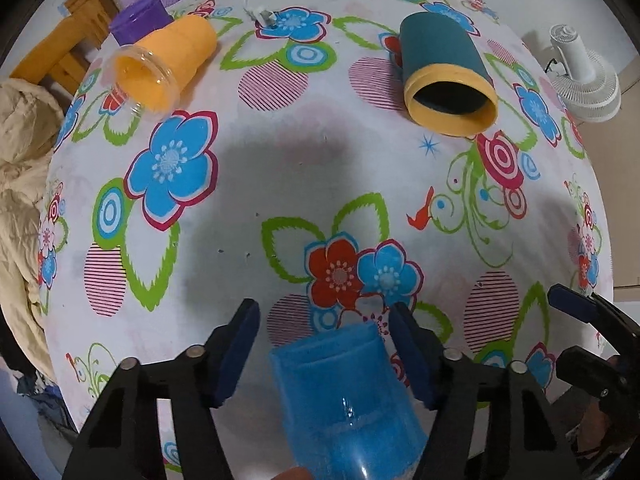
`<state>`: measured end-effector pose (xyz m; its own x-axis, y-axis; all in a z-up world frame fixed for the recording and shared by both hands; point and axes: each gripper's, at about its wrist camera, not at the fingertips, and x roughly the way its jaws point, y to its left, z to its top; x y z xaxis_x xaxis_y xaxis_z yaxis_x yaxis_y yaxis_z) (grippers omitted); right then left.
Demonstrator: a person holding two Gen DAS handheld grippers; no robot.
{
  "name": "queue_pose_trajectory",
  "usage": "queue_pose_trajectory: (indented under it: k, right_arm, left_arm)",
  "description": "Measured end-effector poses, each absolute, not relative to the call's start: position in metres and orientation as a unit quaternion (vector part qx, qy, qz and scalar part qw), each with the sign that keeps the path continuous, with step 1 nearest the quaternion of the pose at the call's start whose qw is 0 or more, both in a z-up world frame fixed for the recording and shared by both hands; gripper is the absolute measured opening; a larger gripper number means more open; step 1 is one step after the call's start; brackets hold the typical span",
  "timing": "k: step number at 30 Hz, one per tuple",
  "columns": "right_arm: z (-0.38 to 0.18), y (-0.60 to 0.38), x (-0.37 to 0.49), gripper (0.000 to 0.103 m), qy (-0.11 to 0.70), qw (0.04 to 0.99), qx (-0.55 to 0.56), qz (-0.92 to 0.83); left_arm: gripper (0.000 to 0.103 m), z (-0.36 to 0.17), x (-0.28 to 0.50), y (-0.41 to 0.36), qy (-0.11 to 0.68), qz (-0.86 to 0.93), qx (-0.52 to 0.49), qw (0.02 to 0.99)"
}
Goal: Flip cup upside down
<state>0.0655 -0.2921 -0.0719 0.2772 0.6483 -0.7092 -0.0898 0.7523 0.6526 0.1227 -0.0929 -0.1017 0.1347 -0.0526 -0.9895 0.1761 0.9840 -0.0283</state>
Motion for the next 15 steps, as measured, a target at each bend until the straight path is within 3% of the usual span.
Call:
queue_pose_trajectory:
  k: [7,15]
  right_arm:
    - [-0.0685,-0.2868,0.0638,0.090,0.547,0.760,0.249,0.249]
    - [-0.0648,-0.2824,0.0615,0.090,0.543,0.762,0.246,0.254]
  left_arm:
    - [0.054,-0.0977,0.1198,-0.0900,0.648,-0.078,0.043,0.756]
    - [0.053,-0.0968,0.1155,-0.0878,0.644,-0.085,0.032,0.759]
